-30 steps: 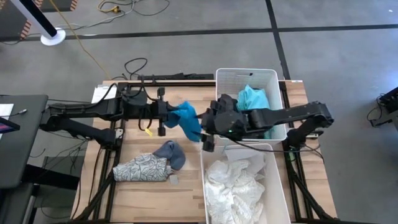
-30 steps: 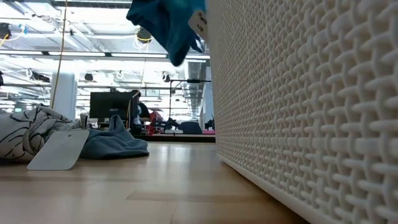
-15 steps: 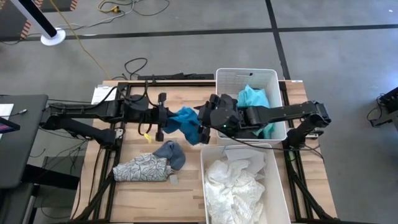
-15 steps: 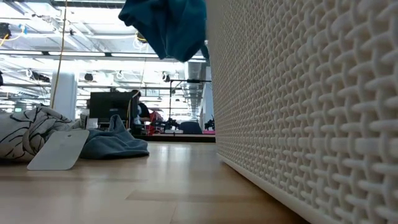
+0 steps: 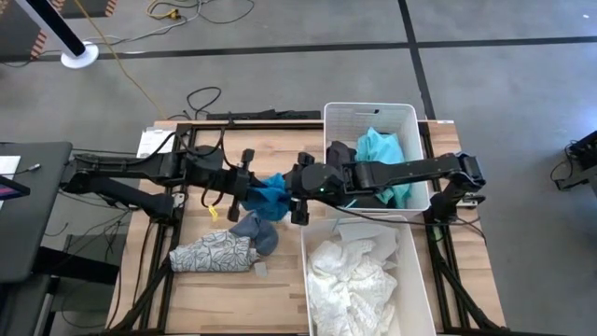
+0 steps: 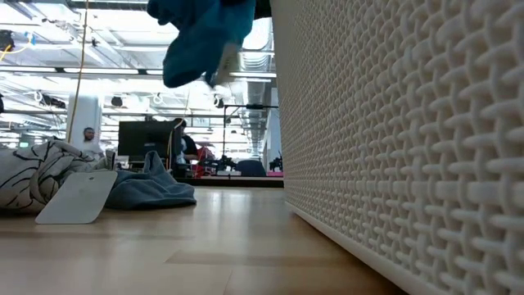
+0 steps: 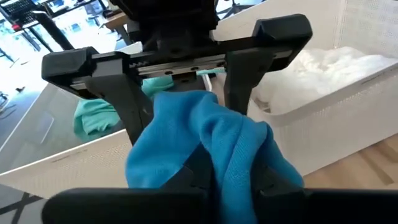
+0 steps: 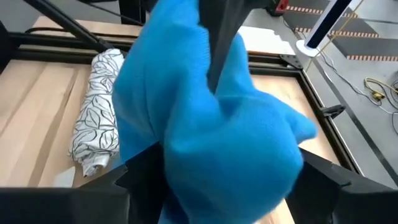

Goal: Sort clothes
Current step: Put the blue short into the top white laundry bin

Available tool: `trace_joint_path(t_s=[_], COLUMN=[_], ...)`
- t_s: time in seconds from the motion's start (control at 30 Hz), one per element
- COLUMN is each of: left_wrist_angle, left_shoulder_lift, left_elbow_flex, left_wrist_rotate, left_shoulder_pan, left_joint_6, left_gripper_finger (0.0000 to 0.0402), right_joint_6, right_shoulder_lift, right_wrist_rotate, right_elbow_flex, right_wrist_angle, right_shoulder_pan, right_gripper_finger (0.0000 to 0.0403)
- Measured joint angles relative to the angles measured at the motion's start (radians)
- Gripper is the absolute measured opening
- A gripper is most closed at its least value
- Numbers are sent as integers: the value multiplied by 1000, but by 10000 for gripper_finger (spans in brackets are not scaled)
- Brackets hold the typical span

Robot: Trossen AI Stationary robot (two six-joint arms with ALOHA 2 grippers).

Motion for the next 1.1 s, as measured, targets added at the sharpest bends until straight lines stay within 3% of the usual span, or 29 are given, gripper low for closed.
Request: trace_joint_path(t_s=[0.1,0.2,0.47,0.67,0.9,1.1], left_wrist_angle=[6,6,3,-5,-119,-186], left_shoulder_lift=[0,0,0,0,-2,-1], left_elbow_flex=[0,0,0,0,0,0], left_wrist_rotate=[0,0,12,-29,-220,-270], left_shoulder_pan=[0,0,0,0,-1,0], left_joint_6=[0,0,-14,-52,-56,-96], left_gripper_finger=[19,25,34,55,140,205], right_joint_6=[7,20,-14,-21,-29,-49], right_shoulder_lift=[2,3,6,-9,-92,-211], right_wrist_rotate=[0,0,-2,6,28,162], right_elbow_flex=[0,0,0,0,-1,-1], right_wrist_angle=[4,-5,-42,-47,-31,-28], right_shoulder_pan=[-1,-1,-2,4,22,47], right_gripper_finger=[272,231,20,5,1,1])
